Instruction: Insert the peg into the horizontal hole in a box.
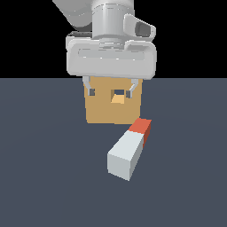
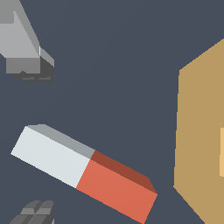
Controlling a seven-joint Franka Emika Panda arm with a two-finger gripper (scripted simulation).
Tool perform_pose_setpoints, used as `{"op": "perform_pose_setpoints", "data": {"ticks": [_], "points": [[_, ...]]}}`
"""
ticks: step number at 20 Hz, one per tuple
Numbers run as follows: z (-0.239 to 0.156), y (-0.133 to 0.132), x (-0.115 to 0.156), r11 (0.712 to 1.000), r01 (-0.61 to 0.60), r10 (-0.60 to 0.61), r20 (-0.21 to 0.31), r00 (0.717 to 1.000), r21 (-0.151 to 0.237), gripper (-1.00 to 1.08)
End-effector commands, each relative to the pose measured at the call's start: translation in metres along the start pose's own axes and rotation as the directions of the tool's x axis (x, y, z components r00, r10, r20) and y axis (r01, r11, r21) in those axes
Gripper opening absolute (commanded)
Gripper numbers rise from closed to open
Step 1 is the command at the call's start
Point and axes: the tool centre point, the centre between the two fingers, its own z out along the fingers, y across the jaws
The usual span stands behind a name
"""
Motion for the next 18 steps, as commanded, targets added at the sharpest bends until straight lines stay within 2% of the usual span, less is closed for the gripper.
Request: {"op": "perform_pose_setpoints", "data": {"ticks": [1,7,12,18], "points": [[0.0,0.0,0.0,1.0,0.0,0.0,0.0,1.0,0.0,1.0],[0.006,0.004,-0.002,0.999,-0.031,0.031,-0.002,1.0,-0.003,1.0],[0.019,0.013,-0.008,0.994,-0.107,0.107,-0.006,0.994,-0.01,1.0],[0.047,0.031,-0.022,0.966,-0.258,0.258,-0.017,0.966,-0.024,1.0]]}}
